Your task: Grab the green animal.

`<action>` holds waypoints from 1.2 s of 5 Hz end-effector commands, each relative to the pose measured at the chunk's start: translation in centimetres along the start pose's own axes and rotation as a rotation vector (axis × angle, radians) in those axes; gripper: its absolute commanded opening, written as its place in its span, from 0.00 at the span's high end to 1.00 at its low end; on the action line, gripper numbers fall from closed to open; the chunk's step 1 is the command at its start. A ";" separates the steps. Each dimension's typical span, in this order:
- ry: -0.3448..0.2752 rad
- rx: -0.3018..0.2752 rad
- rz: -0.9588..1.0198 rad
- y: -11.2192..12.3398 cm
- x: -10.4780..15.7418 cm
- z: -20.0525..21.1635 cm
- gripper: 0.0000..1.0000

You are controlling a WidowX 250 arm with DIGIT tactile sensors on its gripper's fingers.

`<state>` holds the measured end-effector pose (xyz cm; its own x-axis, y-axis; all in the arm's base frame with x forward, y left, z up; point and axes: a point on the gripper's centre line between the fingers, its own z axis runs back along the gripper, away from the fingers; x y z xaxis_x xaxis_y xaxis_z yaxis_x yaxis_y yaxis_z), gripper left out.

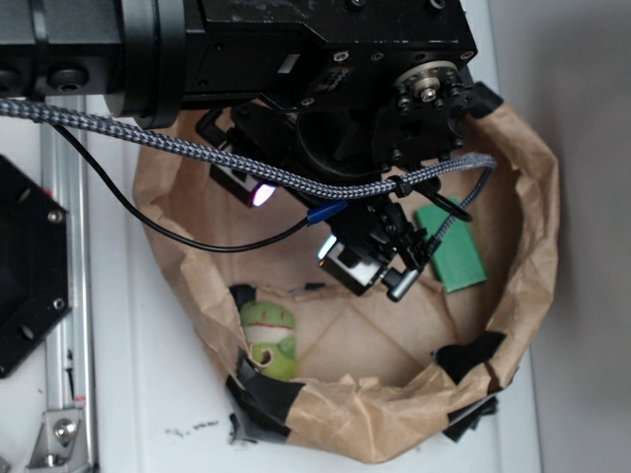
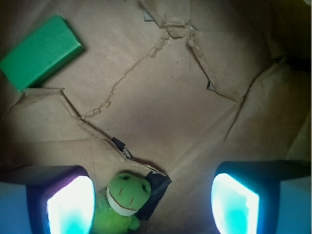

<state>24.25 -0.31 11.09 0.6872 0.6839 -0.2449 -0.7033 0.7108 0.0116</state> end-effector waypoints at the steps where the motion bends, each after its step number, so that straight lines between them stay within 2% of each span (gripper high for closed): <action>1: -0.035 -0.039 0.012 0.6 0.3 0.9 0.00; 2: 0.000 -0.179 0.032 -0.3 -0.7 -3.4 0.00; 3: 0.048 -0.302 -0.058 -2.7 -2.3 -7.3 0.00; 4: 0.042 -0.303 -0.164 -5.0 -4.2 -9.5 0.00; 5: 0.132 -0.369 -0.210 -7.0 -5.6 -9.5 0.00; 6: 0.240 -0.318 -0.235 -8.5 -7.2 -8.3 0.00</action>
<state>23.99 -11.53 4.01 0.7688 0.4597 -0.4445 -0.6175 0.7142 -0.3294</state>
